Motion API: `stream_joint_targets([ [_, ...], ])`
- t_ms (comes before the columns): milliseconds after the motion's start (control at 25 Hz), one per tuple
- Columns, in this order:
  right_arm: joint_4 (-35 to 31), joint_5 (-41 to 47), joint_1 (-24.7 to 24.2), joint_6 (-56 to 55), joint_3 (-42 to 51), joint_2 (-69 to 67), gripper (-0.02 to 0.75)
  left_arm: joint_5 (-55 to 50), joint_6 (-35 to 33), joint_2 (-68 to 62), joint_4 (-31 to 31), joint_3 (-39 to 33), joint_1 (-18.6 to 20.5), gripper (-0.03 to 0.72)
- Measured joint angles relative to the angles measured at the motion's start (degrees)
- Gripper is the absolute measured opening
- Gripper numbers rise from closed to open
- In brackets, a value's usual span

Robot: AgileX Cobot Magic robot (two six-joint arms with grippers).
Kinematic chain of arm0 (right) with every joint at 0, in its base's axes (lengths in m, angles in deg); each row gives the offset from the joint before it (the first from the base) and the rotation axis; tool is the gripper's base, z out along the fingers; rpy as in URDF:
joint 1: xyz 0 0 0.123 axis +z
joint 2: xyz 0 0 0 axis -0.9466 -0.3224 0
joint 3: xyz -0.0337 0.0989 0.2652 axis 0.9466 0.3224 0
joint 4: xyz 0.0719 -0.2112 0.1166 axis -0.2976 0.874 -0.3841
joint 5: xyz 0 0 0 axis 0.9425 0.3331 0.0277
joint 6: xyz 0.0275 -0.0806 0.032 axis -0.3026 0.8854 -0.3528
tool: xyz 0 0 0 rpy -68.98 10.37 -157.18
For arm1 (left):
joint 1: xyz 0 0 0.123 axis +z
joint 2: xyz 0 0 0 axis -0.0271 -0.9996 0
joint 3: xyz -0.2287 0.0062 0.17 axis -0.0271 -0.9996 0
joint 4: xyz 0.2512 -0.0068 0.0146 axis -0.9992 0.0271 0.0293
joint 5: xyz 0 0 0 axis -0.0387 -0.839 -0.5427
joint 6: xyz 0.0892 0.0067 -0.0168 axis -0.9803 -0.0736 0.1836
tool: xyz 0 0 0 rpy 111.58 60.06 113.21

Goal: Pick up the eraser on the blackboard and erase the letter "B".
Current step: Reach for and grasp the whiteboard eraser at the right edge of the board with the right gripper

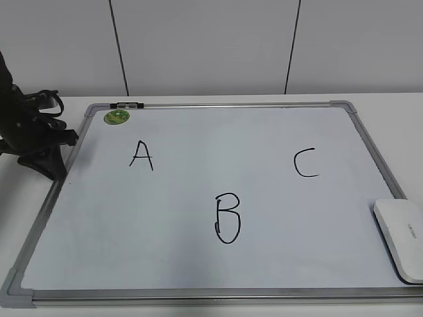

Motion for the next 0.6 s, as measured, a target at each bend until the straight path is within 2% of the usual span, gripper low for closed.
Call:
stream_joint_targets([
  [600,0.0,0.0,0.0,0.0,0.0,0.0,0.592,0.0,0.4,0.0,0.1,0.0,0.0,0.037],
])
